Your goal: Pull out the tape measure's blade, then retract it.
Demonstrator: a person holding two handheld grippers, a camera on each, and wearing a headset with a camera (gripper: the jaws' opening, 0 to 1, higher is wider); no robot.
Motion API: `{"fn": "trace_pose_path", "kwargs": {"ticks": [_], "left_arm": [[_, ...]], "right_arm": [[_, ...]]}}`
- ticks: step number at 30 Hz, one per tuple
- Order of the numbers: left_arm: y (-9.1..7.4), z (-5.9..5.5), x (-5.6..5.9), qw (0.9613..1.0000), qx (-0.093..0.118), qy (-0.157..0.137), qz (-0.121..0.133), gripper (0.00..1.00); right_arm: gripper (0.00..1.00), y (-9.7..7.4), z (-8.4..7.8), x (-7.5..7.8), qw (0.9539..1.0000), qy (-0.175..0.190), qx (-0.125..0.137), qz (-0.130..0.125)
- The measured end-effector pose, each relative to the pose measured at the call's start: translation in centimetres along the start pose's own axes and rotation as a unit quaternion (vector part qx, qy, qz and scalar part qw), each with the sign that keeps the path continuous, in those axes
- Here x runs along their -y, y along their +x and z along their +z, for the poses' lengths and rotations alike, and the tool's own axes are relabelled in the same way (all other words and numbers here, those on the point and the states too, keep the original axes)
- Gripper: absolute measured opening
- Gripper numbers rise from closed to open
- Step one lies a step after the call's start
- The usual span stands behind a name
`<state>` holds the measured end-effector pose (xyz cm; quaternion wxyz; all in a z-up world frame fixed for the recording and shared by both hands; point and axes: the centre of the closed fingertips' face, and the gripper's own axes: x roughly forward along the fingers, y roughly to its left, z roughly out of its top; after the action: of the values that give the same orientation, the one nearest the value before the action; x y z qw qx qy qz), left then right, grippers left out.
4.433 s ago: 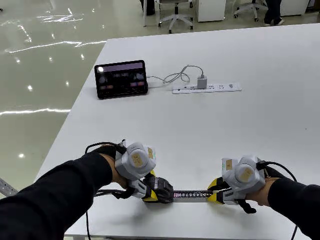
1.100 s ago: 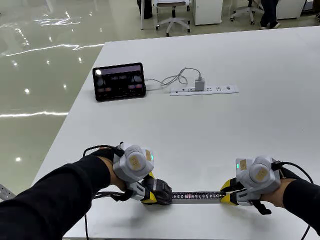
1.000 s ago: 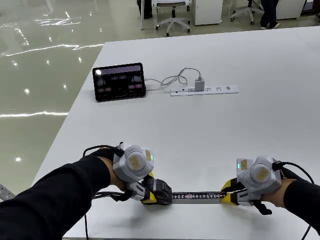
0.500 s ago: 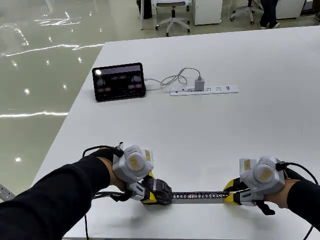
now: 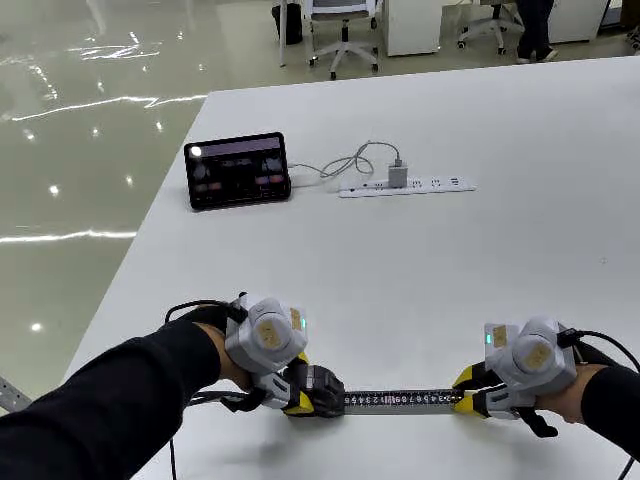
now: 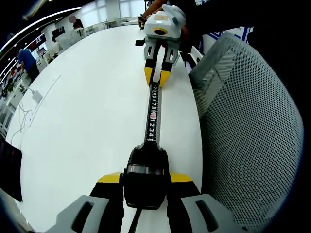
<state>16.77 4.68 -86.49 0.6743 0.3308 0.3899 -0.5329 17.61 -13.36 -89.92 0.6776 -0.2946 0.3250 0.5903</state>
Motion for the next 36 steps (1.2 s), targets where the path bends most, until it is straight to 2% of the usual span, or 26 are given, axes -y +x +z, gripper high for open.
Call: {"fn": "trace_pose_path", "kwargs": {"ticks": [36], "left_arm": [[-0.07,0.03,0.03,1.0,0.0,-0.001,-0.001,0.29]], "right_arm": [[0.09,-0.76,-0.9,0.16,1.0,0.007,-0.001,-0.003]]}}
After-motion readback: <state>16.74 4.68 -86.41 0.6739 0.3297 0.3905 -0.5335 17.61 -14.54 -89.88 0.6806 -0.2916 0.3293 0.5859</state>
